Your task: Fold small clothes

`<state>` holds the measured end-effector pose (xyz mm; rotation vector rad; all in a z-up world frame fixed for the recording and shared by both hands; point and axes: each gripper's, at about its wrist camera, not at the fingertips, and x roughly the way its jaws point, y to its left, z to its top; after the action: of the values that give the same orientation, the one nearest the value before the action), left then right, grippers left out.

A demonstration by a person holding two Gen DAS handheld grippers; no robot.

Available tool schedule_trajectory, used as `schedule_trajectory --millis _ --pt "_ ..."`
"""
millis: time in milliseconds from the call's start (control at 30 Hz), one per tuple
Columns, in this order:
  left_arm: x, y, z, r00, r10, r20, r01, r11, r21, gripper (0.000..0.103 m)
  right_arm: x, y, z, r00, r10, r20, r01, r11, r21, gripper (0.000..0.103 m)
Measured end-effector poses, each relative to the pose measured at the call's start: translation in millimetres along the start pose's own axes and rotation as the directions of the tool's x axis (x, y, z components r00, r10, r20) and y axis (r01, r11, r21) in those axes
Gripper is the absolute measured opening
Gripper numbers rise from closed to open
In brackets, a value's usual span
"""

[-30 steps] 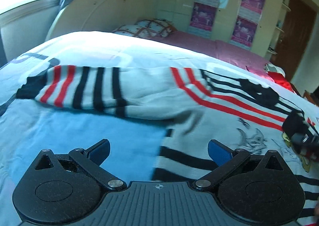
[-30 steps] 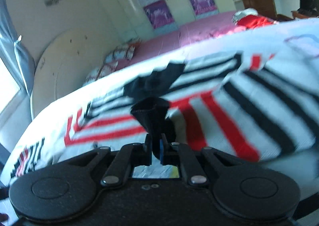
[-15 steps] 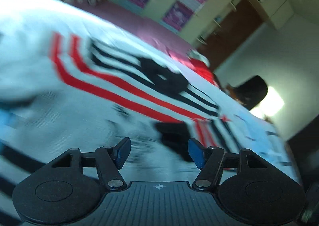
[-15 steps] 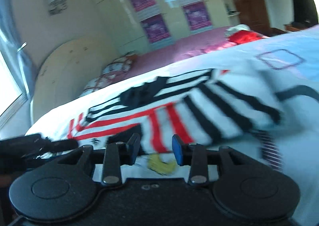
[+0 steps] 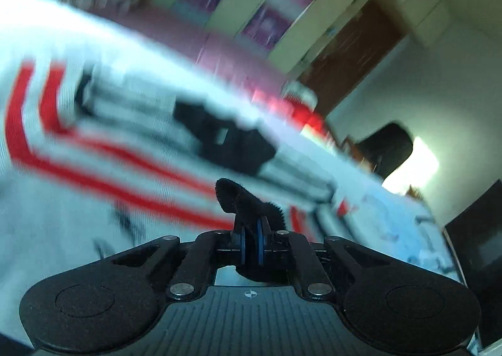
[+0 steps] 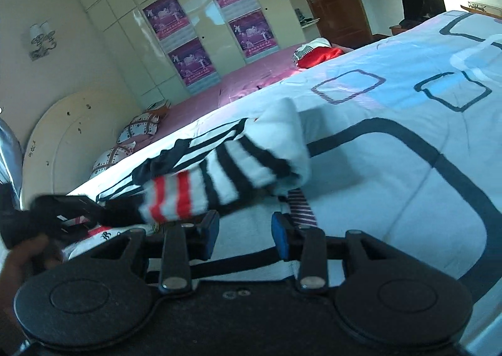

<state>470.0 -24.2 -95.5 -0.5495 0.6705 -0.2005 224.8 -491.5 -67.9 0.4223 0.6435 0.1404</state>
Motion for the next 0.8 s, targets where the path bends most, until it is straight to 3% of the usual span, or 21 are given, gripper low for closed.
schedule_trajectory --millis 100,167,333,500,633,733,800 --pt "-27.4 -1.7 16.7 0.995 0.012 0.095 -0.017 0.999 0.052 0.007 -0.4 -1.1 2.1 1.0 0.006 0.003 -0.006 1.0 0.005 0.038" --pt "-34.8 9.7 19.7 0.992 0.053 0.111 -0.062 0.995 0.074 0.007 2.5 0.1 2.2 1.0 0.016 0.002 -0.016 1.0 0.007 0.038" --pt "-29.7 53.2 6.1 0.984 0.173 0.049 -0.175 0.983 0.047 0.007 15.7 0.6 0.5 0.999 0.031 -0.024 -0.03 0.999 0.035 0.038" --pt "-32.4 65.2 -0.1 0.984 0.173 0.044 -0.174 0.985 0.02 0.007 26.7 -4.4 8.9 1.0 0.009 -0.026 -0.008 0.999 0.041 0.038" --pt "-49.1 73.1 -2.9 0.983 0.168 0.07 -0.169 0.986 0.003 0.007 50.7 -17.8 22.7 0.999 -0.009 -0.034 0.013 0.993 0.119 0.033" --pt "-50.7 76.9 -4.1 0.979 0.186 0.08 -0.187 0.982 0.002 0.007 66.4 -17.9 29.5 0.999 -0.025 -0.023 0.027 0.995 0.096 0.027" --pt "-43.9 78.8 -9.6 0.976 0.213 0.037 -0.215 0.976 0.026 0.007 80.4 -16.2 29.0 0.999 -0.022 -0.044 0.024 0.998 0.062 0.025"
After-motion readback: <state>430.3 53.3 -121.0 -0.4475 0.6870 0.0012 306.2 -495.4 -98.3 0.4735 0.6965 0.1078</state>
